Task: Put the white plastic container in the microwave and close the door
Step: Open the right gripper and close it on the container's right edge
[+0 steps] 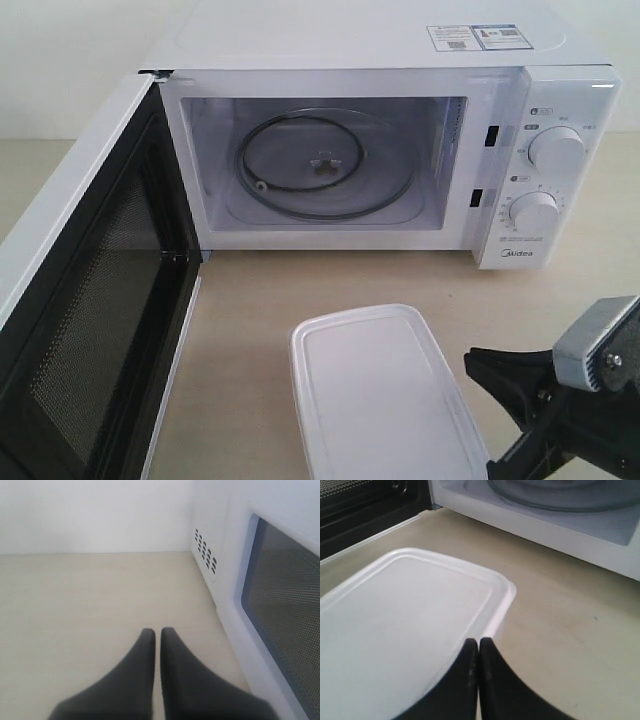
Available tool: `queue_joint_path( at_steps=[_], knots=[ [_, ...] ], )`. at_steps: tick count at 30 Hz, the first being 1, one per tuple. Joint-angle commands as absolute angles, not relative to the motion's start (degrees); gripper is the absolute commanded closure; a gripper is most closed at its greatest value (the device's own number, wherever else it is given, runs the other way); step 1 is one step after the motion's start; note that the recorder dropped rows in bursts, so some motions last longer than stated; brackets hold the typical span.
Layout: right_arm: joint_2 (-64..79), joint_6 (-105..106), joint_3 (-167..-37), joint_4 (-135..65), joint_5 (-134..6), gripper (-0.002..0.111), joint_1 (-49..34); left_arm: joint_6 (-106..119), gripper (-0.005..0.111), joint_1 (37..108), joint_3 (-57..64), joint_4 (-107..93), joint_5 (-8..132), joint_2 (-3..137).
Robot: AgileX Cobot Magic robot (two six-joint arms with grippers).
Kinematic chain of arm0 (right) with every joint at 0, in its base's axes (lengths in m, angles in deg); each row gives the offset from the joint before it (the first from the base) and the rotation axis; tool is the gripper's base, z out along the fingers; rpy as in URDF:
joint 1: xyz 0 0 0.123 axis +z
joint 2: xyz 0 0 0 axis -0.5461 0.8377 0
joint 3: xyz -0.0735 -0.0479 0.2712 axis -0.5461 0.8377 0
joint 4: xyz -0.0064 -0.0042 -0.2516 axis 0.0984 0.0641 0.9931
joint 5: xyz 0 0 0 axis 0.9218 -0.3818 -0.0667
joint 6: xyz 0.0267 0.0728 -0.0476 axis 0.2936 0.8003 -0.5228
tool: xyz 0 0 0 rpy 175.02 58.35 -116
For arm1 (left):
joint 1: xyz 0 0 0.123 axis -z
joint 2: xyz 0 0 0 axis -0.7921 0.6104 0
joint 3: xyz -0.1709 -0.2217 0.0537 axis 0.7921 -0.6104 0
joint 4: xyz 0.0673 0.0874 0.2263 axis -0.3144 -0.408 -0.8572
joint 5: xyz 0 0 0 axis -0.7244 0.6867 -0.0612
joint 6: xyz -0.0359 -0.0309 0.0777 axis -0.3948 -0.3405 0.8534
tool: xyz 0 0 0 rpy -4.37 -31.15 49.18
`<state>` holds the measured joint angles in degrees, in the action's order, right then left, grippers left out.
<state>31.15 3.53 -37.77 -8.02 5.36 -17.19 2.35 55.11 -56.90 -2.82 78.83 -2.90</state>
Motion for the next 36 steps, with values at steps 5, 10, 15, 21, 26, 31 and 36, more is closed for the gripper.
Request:
queue_joint_path(
  at_steps=[5, 10, 15, 21, 26, 31, 36],
  knots=[
    [30.9, 16.6, -37.5, -17.5, 2.8, 0.109, -17.2, 2.6, 0.102, 54.9, -57.1, -2.3, 78.8, -3.1],
    [30.9, 22.7, -39.9, -11.5, -6.0, 0.109, -17.2, 2.6, 0.102, 54.9, -57.1, -2.3, 78.8, -3.1],
    [30.9, 27.8, -43.2, -10.0, -9.0, 0.109, -17.2, 2.6, 0.102, 54.9, -57.1, -2.3, 78.8, -3.1],
    [30.9, 40.0, -48.5, -5.9, -20.8, 0.109, -17.2, 2.6, 0.102, 54.9, -57.1, -2.3, 78.8, -3.1],
    [30.9, 41.1, -48.5, 3.8, -20.2, 0.109, -17.2, 2.6, 0.102, 54.9, -57.1, -2.3, 78.8, -3.1],
    [30.9, 43.0, -48.5, 7.2, -17.5, 0.109, -17.1, 2.6, 0.102, 54.9, -57.1, -2.3, 78.8, -3.1],
    [31.0, 47.4, -48.5, 11.7, -15.7, 0.109, -17.1, 2.6, 0.102, 54.9, -57.1, -2.3, 78.8, -3.1]
  ],
)
